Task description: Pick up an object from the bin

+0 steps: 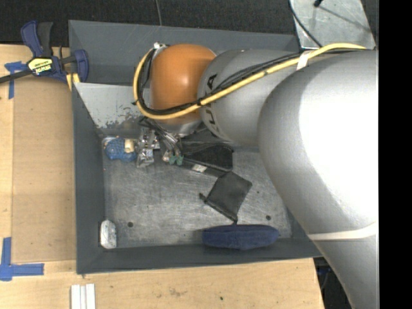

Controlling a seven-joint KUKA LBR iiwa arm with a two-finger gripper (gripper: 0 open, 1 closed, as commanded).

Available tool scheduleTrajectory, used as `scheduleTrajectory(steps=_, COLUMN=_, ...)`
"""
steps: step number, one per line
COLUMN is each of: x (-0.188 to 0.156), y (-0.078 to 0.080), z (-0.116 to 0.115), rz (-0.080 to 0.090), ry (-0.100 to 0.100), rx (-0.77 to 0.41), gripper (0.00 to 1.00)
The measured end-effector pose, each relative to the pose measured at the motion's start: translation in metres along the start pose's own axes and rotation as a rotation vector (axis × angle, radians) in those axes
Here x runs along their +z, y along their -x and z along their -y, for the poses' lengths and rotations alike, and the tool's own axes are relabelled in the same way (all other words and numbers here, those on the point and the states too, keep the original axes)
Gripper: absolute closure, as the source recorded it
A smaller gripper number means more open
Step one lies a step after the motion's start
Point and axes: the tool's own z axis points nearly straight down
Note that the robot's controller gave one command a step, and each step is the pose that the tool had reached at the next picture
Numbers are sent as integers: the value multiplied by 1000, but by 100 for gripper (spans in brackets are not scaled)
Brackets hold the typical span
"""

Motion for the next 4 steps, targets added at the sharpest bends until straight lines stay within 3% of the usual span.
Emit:
scheduleTrajectory(steps=1, x=4, y=-3, z=0, rz=-9, ry=-1, rx=-1, gripper=0)
scheduleTrajectory(steps=2, x=4, y=-2, z=1, rz=-8, ry=1, rx=15, gripper=0)
scheduleTrajectory(steps=3, x=5, y=1, z=-28, rz=-6, ry=-2, rx=-91, gripper=0)
scheduleTrajectory(steps=4, x=5, y=0, z=-37, rz=-4, ry=-1, rx=-173, gripper=0)
